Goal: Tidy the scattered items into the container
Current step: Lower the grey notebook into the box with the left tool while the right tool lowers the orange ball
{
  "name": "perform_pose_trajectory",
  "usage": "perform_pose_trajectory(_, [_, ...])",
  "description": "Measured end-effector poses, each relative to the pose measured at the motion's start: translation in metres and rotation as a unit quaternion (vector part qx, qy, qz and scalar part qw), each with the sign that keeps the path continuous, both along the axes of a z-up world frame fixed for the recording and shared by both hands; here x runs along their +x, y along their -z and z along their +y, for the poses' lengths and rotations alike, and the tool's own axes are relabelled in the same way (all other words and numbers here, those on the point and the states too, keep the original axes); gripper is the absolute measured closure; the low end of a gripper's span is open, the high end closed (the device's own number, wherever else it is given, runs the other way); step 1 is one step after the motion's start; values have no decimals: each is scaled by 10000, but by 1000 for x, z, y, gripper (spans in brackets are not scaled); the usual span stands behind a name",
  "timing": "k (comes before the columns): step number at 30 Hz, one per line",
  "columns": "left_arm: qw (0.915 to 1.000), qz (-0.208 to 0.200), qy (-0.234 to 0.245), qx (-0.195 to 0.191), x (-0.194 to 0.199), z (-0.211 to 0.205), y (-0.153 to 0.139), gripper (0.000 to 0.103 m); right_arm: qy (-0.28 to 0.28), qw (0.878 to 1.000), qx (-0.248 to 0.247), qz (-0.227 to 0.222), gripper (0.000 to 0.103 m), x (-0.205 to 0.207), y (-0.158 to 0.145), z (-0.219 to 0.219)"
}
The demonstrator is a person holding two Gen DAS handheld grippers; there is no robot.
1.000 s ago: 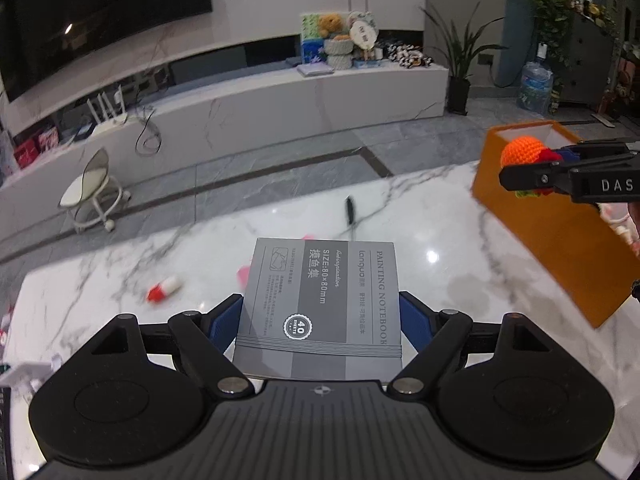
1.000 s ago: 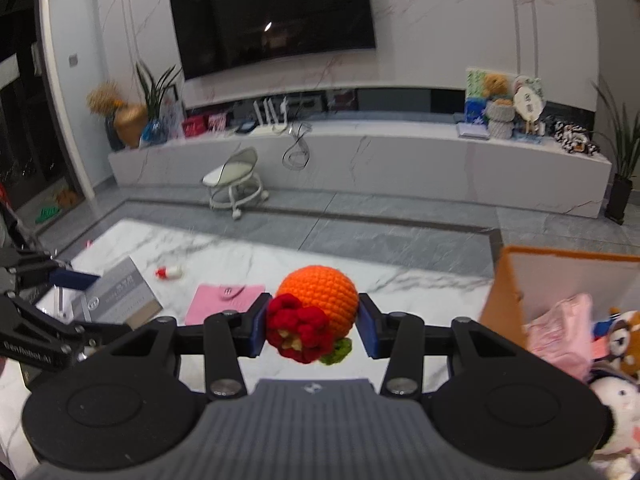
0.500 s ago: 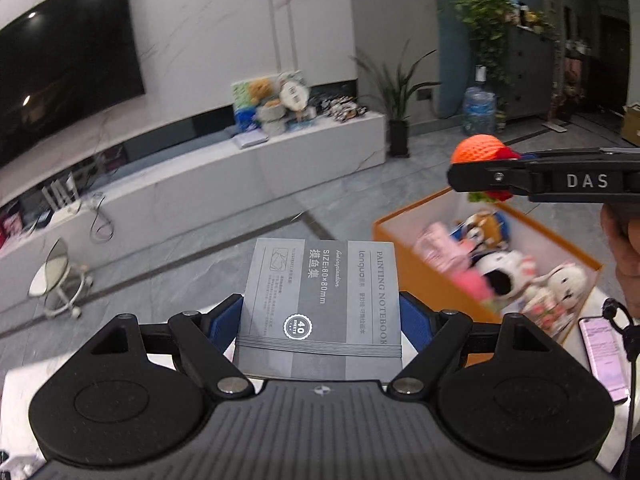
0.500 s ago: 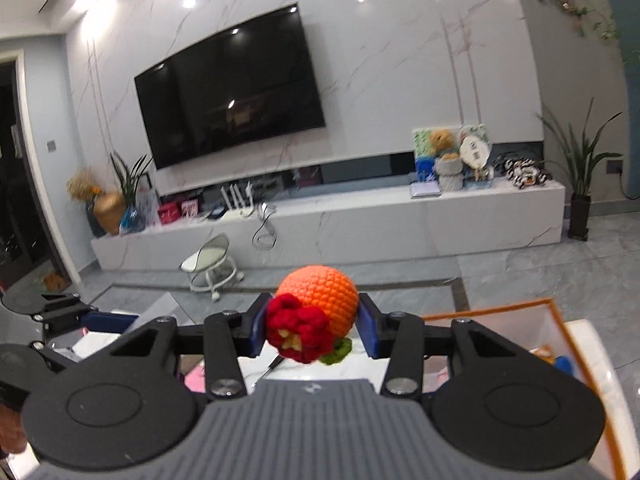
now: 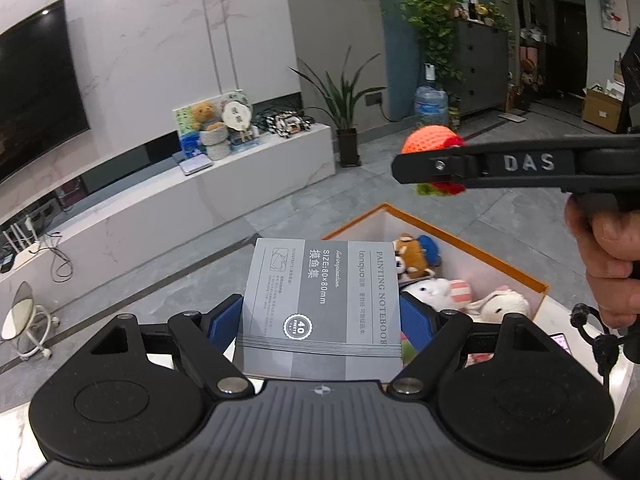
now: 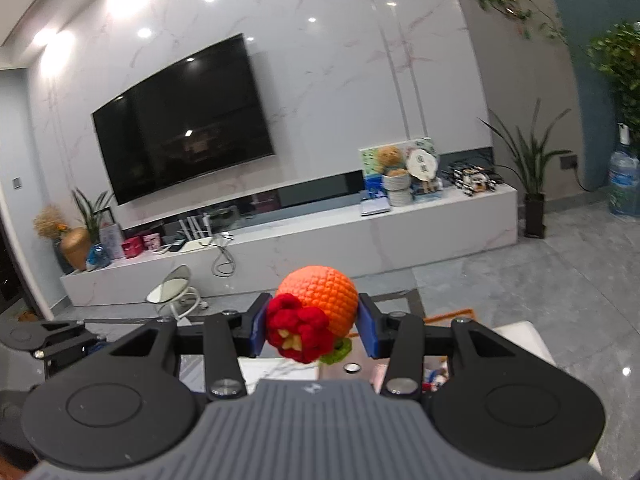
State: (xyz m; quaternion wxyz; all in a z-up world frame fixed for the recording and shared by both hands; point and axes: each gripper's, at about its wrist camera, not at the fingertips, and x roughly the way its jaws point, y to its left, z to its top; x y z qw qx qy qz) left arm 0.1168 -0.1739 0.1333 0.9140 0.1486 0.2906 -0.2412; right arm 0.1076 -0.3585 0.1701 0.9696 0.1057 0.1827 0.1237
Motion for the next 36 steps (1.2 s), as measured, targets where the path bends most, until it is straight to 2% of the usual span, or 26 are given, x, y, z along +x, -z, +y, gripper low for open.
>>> perform_pose_trajectory(14, [9996,254,88,-21,11,-49,34,8,291,9989,-110,362,55,10,19,-38])
perform_pose_trajectory(22, [9994,331,-5,84,27,-67,47,8,486,9970,87,596,55,24,36,-64])
perform_pose_trajectory(31, [9980,528,147,302,36,-93,74,8,385,9959,94,813,55,41,53,-67])
perform_pose_trajectory(36, [9986,451,90,273,43,-93,72,8,397,9960,241,763,55,43,53,-82])
